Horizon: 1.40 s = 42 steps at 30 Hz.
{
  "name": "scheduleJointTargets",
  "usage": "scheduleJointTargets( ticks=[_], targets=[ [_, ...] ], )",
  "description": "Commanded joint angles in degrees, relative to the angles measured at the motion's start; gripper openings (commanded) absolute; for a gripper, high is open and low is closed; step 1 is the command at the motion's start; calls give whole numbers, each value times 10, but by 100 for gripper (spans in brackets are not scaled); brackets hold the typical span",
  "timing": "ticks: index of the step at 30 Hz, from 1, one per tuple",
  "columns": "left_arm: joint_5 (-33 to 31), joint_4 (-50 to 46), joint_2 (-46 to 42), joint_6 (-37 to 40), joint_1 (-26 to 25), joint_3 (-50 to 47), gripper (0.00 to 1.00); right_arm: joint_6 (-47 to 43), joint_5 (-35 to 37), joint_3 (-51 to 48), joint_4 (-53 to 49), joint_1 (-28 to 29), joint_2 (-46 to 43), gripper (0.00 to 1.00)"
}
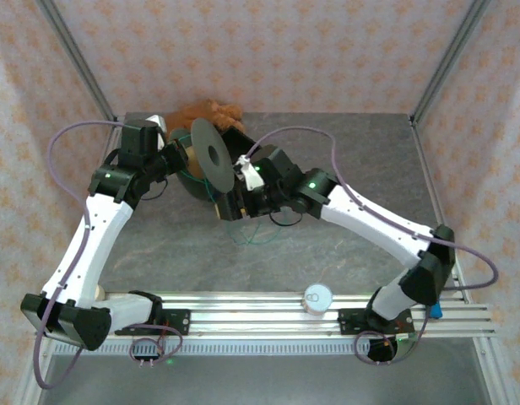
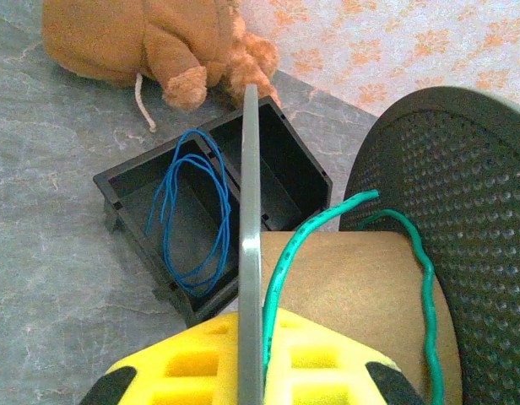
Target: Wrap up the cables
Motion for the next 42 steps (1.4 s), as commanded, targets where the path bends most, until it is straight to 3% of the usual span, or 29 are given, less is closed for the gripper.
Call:
scheduleJointTargets(
  ticks=[1, 6, 13, 20, 26, 32, 37, 42],
  targets=[
    [-10, 22, -23, 6, -6, 7, 0, 23, 81, -47, 34, -24, -69, 65],
    [-9, 17, -24, 2, -6, 12, 0, 49, 101, -137, 48, -79, -158, 59],
    [-5, 16, -22, -3, -6, 21, 0, 58, 41, -256, 67, -140, -224, 72],
    [-6, 14, -22, -3, -6, 27, 0, 97, -37, -334, 163, -142, -191, 82],
    [-4, 16, -22, -6, -7, 27, 0, 113, -63, -348, 211, -139, -136, 80],
    [-9, 17, -22, -6, -6, 24, 0, 115, -34, -371, 242, -122, -142, 83],
    [-14, 20, -22, -8, -7, 20, 0, 84, 72, -401, 226, -103, -209, 98],
    [-16, 27, -18, -26, -6, 18, 0, 97, 83, -432, 266, -85, -208, 99]
  ],
)
